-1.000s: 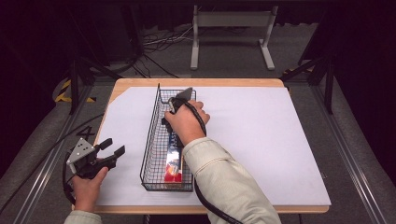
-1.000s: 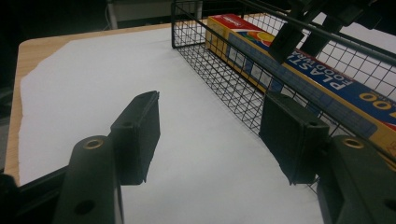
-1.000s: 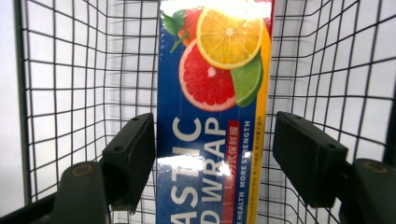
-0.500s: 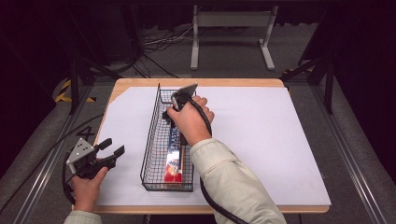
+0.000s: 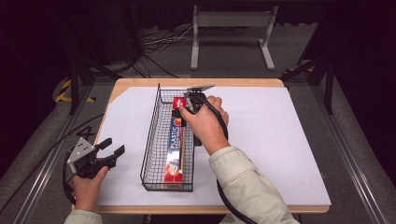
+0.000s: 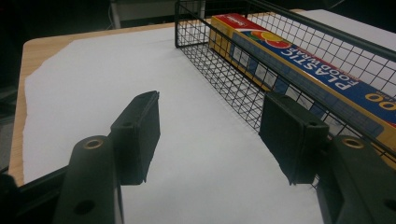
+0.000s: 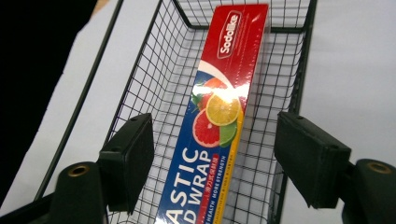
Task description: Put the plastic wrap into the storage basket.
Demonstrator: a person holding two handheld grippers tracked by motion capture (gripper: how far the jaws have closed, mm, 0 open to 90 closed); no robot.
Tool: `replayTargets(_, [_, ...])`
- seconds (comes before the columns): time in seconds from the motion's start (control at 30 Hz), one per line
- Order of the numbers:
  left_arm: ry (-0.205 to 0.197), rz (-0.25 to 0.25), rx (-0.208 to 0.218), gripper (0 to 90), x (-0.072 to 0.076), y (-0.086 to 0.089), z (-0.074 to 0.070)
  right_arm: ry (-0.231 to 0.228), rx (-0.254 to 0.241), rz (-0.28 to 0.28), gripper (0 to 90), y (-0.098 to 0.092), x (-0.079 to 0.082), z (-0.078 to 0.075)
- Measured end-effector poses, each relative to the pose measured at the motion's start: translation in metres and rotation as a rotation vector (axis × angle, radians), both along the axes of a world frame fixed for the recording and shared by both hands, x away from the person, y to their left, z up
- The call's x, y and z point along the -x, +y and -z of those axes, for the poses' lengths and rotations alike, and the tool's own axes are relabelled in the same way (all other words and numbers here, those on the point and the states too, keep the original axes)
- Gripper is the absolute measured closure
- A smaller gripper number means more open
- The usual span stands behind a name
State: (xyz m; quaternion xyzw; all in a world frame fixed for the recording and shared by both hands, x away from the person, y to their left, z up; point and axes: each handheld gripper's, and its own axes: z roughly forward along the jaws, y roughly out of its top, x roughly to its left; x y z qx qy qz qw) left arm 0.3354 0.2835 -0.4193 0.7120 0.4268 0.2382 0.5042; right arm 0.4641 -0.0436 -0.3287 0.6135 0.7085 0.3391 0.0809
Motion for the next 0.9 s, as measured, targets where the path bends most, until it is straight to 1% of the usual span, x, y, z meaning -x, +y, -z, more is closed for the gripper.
replayTargets(0.07, [-0.003, 0.002, -0.004, 38.5, 0.000, 0.000, 0.000, -0.039, 0.001, -0.038, 29.0, -0.006, 0.006, -0.003])
replayTargets(0.1, [-0.002, 0.002, -0.004, 38.5, 0.001, 0.000, 0.000, -0.055, -0.008, -0.047, 28.7, -0.010, 0.010, -0.005])
replayTargets(0.17, [-0.001, 0.002, -0.004, 38.5, 0.001, 0.000, 0.000, -0.095, -0.018, -0.083, 27.9, -0.020, 0.017, -0.008])
replayTargets(0.2, [0.000, 0.001, -0.004, 38.5, 0.001, 0.000, 0.000, -0.124, -0.015, -0.095, 27.7, -0.028, 0.021, -0.010])
replayTargets(0.23, [-0.001, 0.000, -0.005, 38.5, 0.001, 0.000, 0.000, -0.143, -0.012, -0.105, 27.5, -0.033, 0.024, -0.011])
replayTargets(0.27, [-0.001, 0.000, -0.005, 38.5, 0.001, 0.000, 0.000, -0.169, -0.014, -0.127, 26.0, -0.043, 0.029, -0.013])
replayTargets(0.3, [-0.002, -0.001, -0.006, 38.5, 0.002, 0.001, 0.000, -0.169, -0.014, -0.127, 26.0, -0.043, 0.029, -0.013])
replayTargets(0.33, [0.000, -0.003, -0.003, 38.5, 0.002, 0.000, 0.001, -0.190, -0.015, -0.118, 25.9, -0.054, 0.034, -0.015])
replayTargets(0.43, [0.003, 0.003, -0.009, 38.5, 0.003, 0.000, 0.001, -0.229, -0.004, -0.097, 25.9, -0.088, 0.045, -0.016])
replayTargets(0.47, [0.003, 0.004, -0.012, 38.5, 0.003, -0.001, 0.001, -0.244, 0.005, -0.100, 25.7, -0.099, 0.049, -0.015])
replayTargets(0.53, [0.004, 0.004, -0.009, 38.4, 0.004, -0.001, 0.002, -0.298, 0.013, -0.109, 23.9, -0.126, 0.060, -0.011])
replayTargets(0.6, [0.006, 0.005, -0.014, 38.4, 0.006, -0.001, 0.002, -0.348, 0.019, -0.134, 23.0, -0.153, 0.072, -0.004])
replayTargets(0.63, [0.005, 0.003, -0.021, 38.3, 0.006, -0.001, 0.003, -0.362, 0.019, -0.147, 21.8, -0.163, 0.077, 0.000])
replayTargets(0.7, [0.012, -0.004, -0.011, 38.2, 0.007, 0.001, 0.004, -0.404, 0.033, -0.167, 22.0, -0.192, 0.091, 0.016])
replayTargets(0.73, [0.016, -0.008, -0.005, 38.1, 0.007, 0.002, 0.006, -0.408, 0.037, -0.166, 22.3, -0.206, 0.097, 0.025])
replayTargets(0.77, [0.018, -0.011, -0.003, 37.9, 0.007, 0.002, 0.006, -0.406, 0.033, -0.154, 22.9, -0.223, 0.102, 0.038])
replayTargets(0.8, [0.019, -0.014, -0.001, 37.7, 0.007, 0.002, 0.006, -0.403, 0.027, -0.143, 23.2, -0.232, 0.104, 0.045])
replayTargets(0.83, [0.016, -0.014, -0.005, 37.4, 0.008, 0.002, 0.005, -0.406, 0.017, -0.125, 23.2, -0.245, 0.107, 0.057])
replayTargets(0.87, [0.016, -0.014, -0.005, 37.4, 0.008, 0.002, 0.005, -0.406, 0.017, -0.125, 23.2, -0.245, 0.107, 0.057])
replayTargets(0.9, [0.016, -0.013, -0.013, 37.3, 0.009, 0.001, 0.005, -0.403, 0.025, -0.094, 23.8, -0.262, 0.110, 0.073])
